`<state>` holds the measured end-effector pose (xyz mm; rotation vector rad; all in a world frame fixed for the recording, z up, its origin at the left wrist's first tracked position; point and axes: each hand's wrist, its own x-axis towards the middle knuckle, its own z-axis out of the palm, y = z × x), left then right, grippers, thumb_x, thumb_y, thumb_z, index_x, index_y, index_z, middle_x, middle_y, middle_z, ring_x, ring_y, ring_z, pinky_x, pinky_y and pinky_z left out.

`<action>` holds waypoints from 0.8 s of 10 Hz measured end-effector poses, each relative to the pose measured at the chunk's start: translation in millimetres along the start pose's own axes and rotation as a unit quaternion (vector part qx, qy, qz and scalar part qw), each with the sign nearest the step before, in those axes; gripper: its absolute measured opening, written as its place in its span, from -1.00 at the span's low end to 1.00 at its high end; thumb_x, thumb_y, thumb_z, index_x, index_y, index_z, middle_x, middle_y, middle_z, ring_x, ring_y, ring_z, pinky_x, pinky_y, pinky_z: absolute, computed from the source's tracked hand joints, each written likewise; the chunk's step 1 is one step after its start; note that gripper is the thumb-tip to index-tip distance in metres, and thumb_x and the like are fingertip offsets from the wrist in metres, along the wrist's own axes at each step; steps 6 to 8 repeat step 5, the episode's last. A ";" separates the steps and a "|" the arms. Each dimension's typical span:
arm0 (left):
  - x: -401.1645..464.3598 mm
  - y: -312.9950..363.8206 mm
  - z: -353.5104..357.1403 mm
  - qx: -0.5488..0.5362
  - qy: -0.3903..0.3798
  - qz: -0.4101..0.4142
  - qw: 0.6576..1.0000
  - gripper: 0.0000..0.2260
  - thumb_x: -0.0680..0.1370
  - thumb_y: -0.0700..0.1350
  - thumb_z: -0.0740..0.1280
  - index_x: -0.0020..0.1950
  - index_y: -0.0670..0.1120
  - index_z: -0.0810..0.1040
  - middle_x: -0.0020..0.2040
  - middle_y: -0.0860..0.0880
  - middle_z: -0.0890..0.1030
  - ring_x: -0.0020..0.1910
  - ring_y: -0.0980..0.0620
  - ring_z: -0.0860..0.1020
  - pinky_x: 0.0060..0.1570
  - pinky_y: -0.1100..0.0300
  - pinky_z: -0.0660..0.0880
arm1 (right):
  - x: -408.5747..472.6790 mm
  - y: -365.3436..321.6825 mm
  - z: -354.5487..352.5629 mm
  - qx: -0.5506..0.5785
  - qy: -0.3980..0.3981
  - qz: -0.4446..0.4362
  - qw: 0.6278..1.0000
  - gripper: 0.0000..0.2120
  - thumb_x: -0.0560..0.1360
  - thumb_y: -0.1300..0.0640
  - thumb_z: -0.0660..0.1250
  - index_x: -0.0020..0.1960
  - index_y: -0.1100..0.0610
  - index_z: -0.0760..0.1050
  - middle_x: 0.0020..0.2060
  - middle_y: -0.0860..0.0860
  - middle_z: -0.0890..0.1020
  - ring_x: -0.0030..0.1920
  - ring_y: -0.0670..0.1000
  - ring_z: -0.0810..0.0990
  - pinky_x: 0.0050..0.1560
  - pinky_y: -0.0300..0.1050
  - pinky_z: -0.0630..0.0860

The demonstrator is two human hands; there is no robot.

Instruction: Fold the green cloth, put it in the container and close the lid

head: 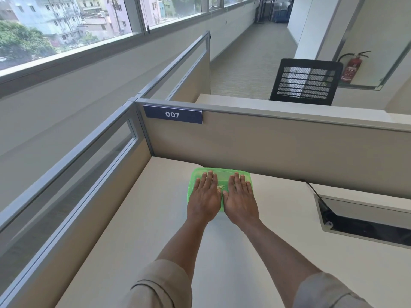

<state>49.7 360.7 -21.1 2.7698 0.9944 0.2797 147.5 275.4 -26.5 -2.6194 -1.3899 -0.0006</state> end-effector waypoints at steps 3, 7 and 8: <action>-5.6 7.1 -9.8 -0.001 -0.013 -0.013 1.000 -0.50 0.70 -0.04 -0.06 0.61 -0.18 -0.05 0.62 -0.12 -0.06 0.59 -0.07 -0.11 0.54 0.03 -0.15 | -1.9 -0.6 -12.1 0.036 -0.028 0.003 0.999 -0.41 0.65 -0.03 -0.07 0.57 0.25 -0.07 0.58 0.18 0.01 0.58 0.14 -0.06 0.56 0.07 -0.08; -8.3 27.3 -31.0 -0.032 0.034 0.015 0.999 -0.46 0.69 -0.03 0.00 0.60 -0.20 -0.06 0.62 -0.13 -0.10 0.59 -0.08 -0.12 0.55 0.03 -0.12 | -13.3 4.9 -35.0 0.052 0.010 0.002 0.999 -0.41 0.66 -0.04 -0.07 0.57 0.24 -0.09 0.58 0.18 -0.04 0.58 0.13 -0.08 0.56 0.08 -0.07; -8.3 27.3 -31.0 -0.032 0.034 0.015 0.999 -0.46 0.69 -0.03 0.00 0.60 -0.20 -0.06 0.62 -0.13 -0.10 0.59 -0.08 -0.12 0.55 0.03 -0.12 | -13.3 4.9 -35.0 0.052 0.010 0.002 0.999 -0.41 0.66 -0.04 -0.07 0.57 0.24 -0.09 0.58 0.18 -0.04 0.58 0.13 -0.08 0.56 0.08 -0.07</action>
